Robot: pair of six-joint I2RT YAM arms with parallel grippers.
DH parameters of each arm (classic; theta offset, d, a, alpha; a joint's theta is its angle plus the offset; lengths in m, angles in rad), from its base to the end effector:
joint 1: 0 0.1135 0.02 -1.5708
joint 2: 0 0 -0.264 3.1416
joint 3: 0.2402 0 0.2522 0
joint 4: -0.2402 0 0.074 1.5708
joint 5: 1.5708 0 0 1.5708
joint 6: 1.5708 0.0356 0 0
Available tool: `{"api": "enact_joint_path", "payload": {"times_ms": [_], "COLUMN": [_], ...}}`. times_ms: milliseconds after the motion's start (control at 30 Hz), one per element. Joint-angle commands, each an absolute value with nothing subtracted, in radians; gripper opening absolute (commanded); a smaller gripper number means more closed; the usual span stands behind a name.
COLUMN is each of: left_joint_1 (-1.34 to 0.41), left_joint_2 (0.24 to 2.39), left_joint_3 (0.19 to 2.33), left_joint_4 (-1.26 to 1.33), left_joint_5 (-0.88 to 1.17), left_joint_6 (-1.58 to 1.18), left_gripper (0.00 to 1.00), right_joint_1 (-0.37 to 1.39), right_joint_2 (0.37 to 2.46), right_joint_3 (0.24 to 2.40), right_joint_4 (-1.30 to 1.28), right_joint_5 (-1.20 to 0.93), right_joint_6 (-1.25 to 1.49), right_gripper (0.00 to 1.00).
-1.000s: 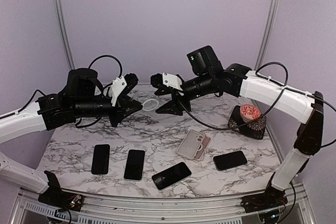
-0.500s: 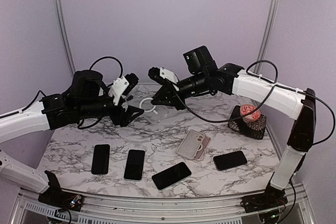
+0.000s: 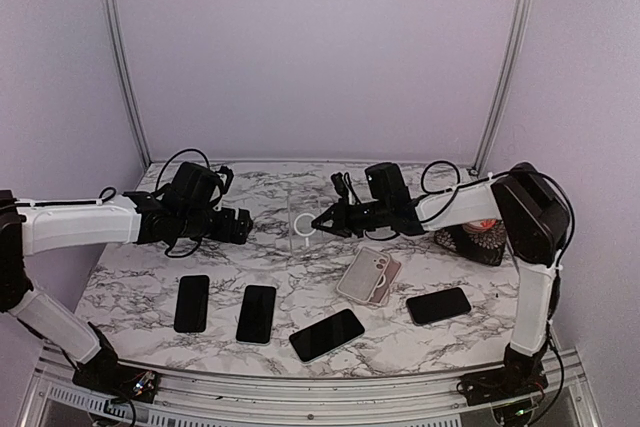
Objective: Put the phone into the phone case
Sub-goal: Place the phone case at the center of the board.
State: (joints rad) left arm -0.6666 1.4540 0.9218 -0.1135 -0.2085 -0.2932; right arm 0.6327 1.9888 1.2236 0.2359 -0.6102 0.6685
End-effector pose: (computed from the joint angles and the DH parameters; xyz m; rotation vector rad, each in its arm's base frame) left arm 0.2542 -0.1906 0.2376 0.2975 2.1970 -0.3042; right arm 0.3383 0.2734 0.1763 -0.3723 2.2956 1.3685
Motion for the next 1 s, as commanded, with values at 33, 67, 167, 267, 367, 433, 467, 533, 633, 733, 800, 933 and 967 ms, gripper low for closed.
{"api": "enact_joint_path", "payload": {"times_ms": [33, 67, 167, 267, 367, 433, 467, 533, 633, 733, 800, 933, 967], "left_joint_1": [-0.667, -0.667, -0.666, -0.666, -0.666, -0.665, -0.665, -0.665, -0.666, -0.666, -0.666, -0.666, -0.666], "left_joint_2": [1.467, 1.467, 1.473, 1.488, 1.502, 1.505, 1.506, 1.507, 1.5, 1.487, 1.481, 1.471, 1.468], "left_joint_3": [0.896, 0.892, 0.886, 0.884, 0.88, 0.876, 0.871, 0.865, 0.852, 0.842, 0.837, 0.83, 0.828], "left_joint_4": [-0.094, -0.092, -0.085, -0.081, -0.08, -0.078, -0.077, -0.077, -0.077, -0.077, -0.077, -0.078, -0.078], "left_joint_5": [-0.204, -0.206, -0.209, -0.21, -0.21, -0.208, -0.206, -0.205, -0.204, -0.208, -0.21, -0.208, -0.204], "left_joint_6": [-0.345, -0.343, -0.34, -0.334, -0.332, -0.334, -0.335, -0.336, -0.337, -0.336, -0.337, -0.34, -0.342], "left_gripper": [0.99, 0.99, 0.99, 0.99, 0.99, 0.99, 0.99, 0.99, 0.99, 0.99, 0.99, 0.99, 0.99], "right_joint_1": [0.665, 0.672, 0.697, 0.708, 0.707, 0.705, 0.705, 0.701, 0.688, 0.684, 0.684, 0.687, 0.693], "right_joint_2": [2.049, 2.063, 2.106, 2.136, 2.147, 2.152, 2.158, 2.164, 2.146, 2.117, 2.101, 2.05, 2.037], "right_joint_3": [1.215, 1.221, 1.238, 1.249, 1.25, 1.269, 1.283, 1.304, 1.291, 1.289, 1.3, 1.316, 1.31], "right_joint_4": [0.459, 0.459, 0.446, 0.408, 0.355, 0.286, 0.255, 0.198, 0.179, 0.142, 0.096, -0.032, -0.055], "right_joint_5": [-0.646, -0.64, -0.625, -0.614, -0.583, -0.557, -0.554, -0.548, -0.521, -0.5, -0.489, -0.418, -0.396], "right_joint_6": [0.916, 0.928, 0.947, 0.936, 0.894, 0.841, 0.82, 0.783, 0.763, 0.724, 0.685, 0.599, 0.581], "right_gripper": [0.0, 0.0, 0.0, 0.03, 0.06, 0.1, 0.13, 0.16, 0.19, 0.25, 0.27, 0.32, 0.32]}}
